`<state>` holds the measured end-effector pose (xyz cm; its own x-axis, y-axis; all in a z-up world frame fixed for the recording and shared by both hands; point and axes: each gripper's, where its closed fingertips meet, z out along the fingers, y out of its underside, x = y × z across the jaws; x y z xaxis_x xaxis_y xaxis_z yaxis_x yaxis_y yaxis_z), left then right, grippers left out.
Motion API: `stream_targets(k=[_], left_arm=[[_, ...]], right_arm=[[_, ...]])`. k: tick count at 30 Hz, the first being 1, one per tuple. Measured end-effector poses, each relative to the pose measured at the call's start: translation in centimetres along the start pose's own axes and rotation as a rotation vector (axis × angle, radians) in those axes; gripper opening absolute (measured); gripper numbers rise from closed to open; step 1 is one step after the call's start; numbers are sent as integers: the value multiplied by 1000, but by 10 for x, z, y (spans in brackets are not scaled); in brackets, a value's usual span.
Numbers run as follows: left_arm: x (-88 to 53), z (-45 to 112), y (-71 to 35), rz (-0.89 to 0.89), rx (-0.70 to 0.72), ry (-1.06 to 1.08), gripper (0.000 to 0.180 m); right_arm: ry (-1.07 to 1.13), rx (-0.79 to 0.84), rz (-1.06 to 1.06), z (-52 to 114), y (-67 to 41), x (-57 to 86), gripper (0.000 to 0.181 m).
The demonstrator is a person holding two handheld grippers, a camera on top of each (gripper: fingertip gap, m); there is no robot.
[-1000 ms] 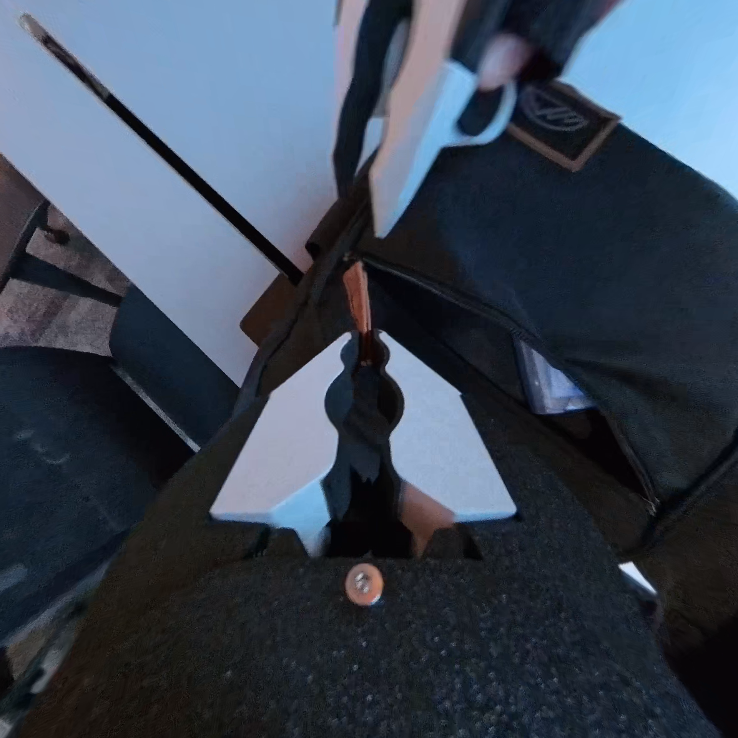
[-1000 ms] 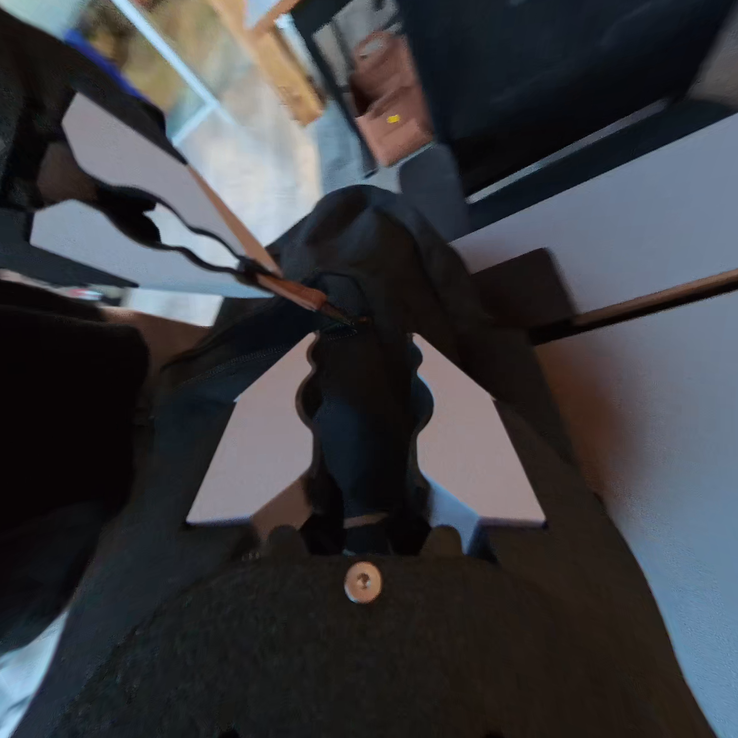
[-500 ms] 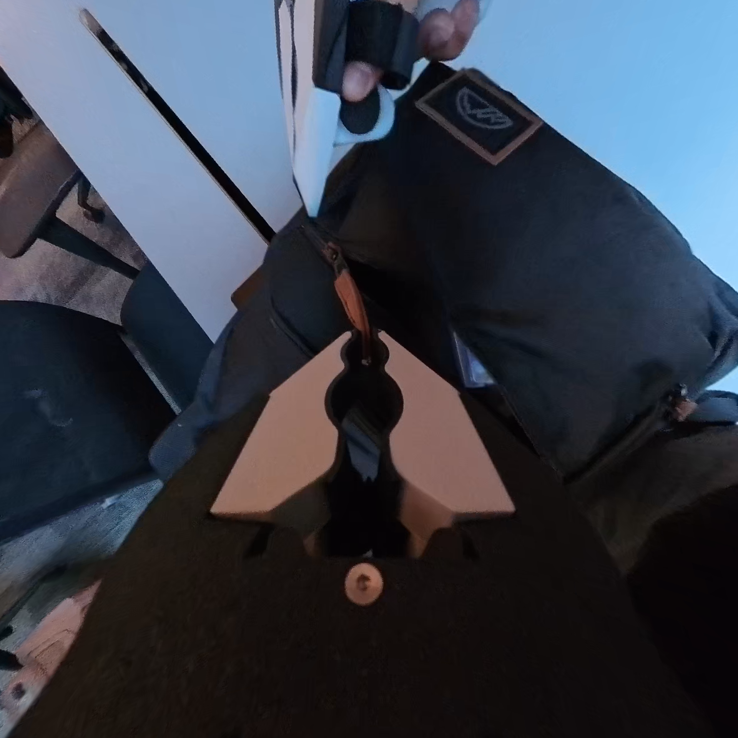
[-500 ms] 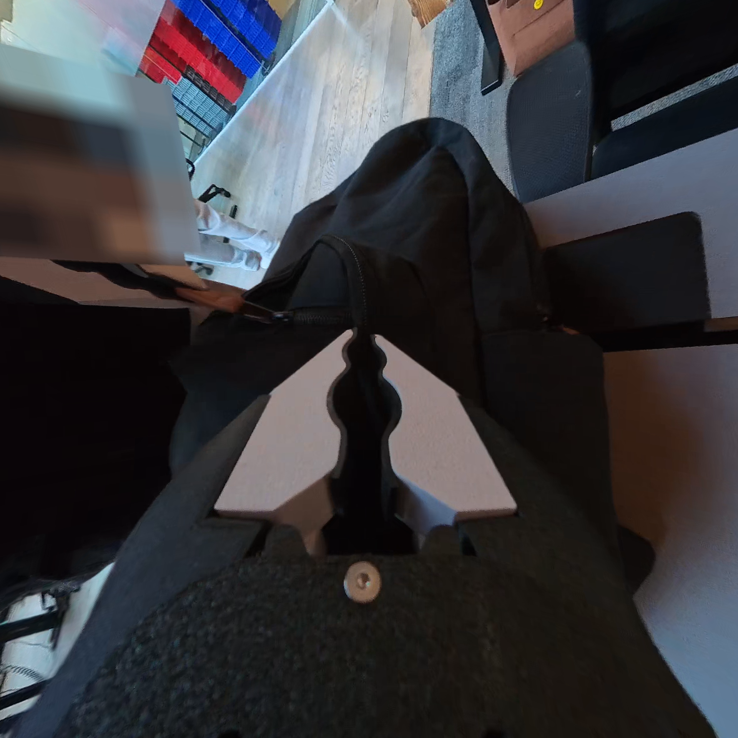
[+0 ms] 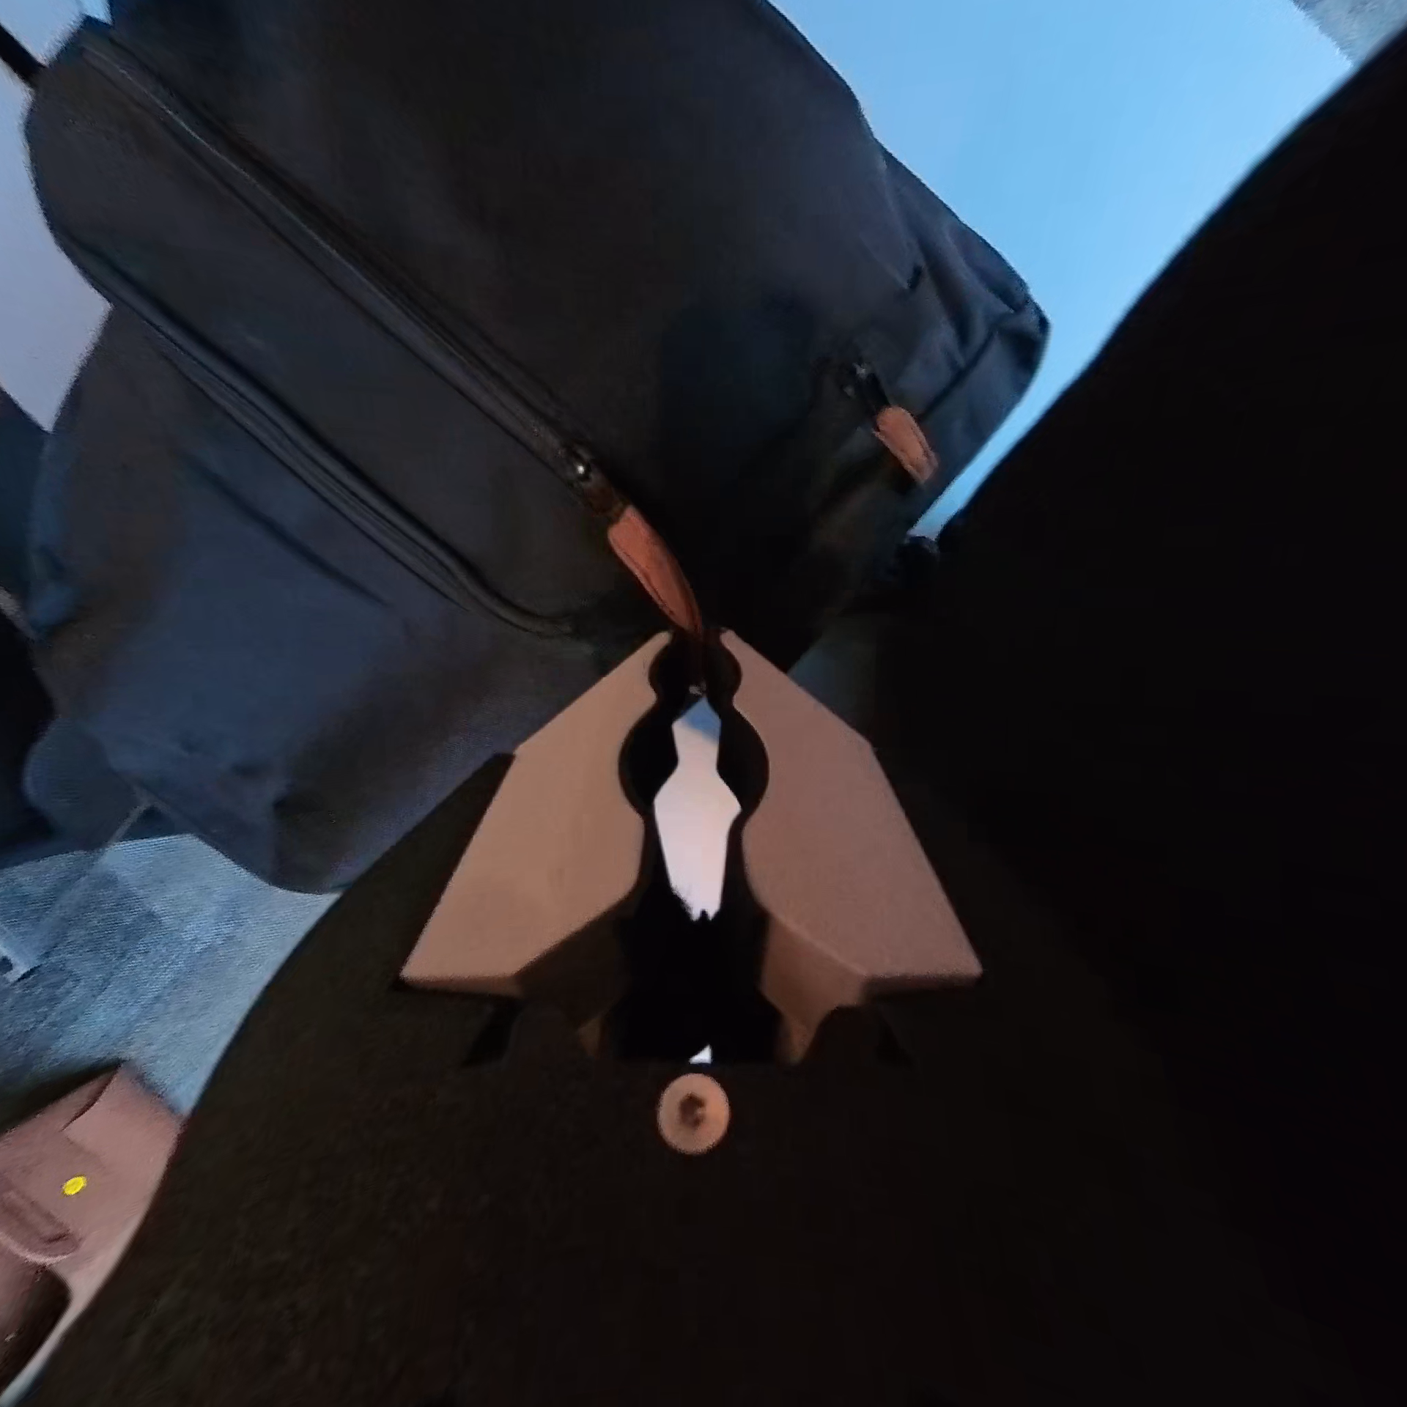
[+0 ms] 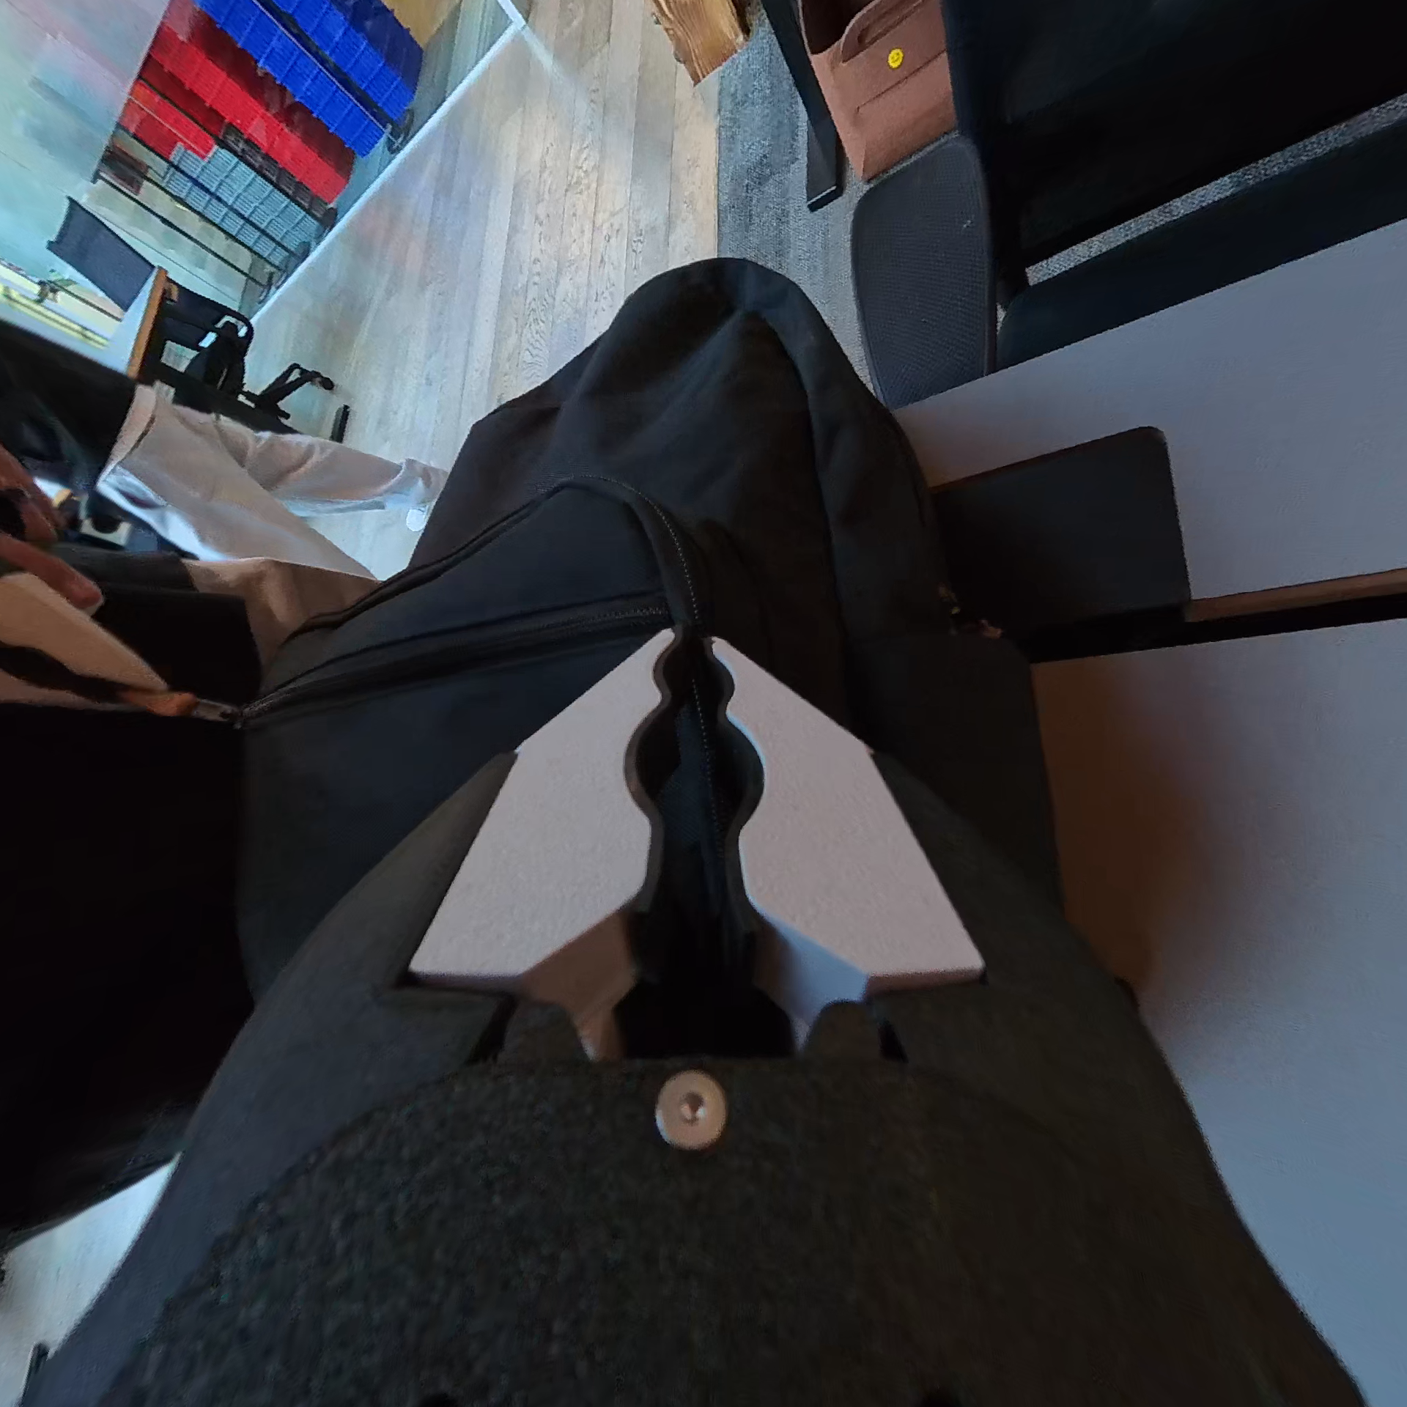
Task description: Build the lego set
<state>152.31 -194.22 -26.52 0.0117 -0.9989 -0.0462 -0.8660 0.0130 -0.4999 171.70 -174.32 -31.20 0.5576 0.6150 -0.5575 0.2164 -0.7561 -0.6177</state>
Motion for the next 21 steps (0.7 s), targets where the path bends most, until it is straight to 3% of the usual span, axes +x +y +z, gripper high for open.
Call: stream_targets(k=[1,7,10,12,17,21], left_arm=[[6,-1,3,-5,3,19,1],[25,-4,15,-68,11,161,2],[22,-8,14,-111,35,198,6],[13,-22,8,-172,106,187,27],[-32,-88,9,-427,397,115,32],[-76,-147,56,-595,524,-35,32]], right_arm=[[11,4,2,1,-1,1,2],[61,88,53,3,1,-2,3],[191,135,-12,-5,-3,-9,0],[249,196,-51,-20,-12,-26,2],[416,337,-178,-48,-31,-109,9],[416,468,-277,-14,-50,-208,19]])
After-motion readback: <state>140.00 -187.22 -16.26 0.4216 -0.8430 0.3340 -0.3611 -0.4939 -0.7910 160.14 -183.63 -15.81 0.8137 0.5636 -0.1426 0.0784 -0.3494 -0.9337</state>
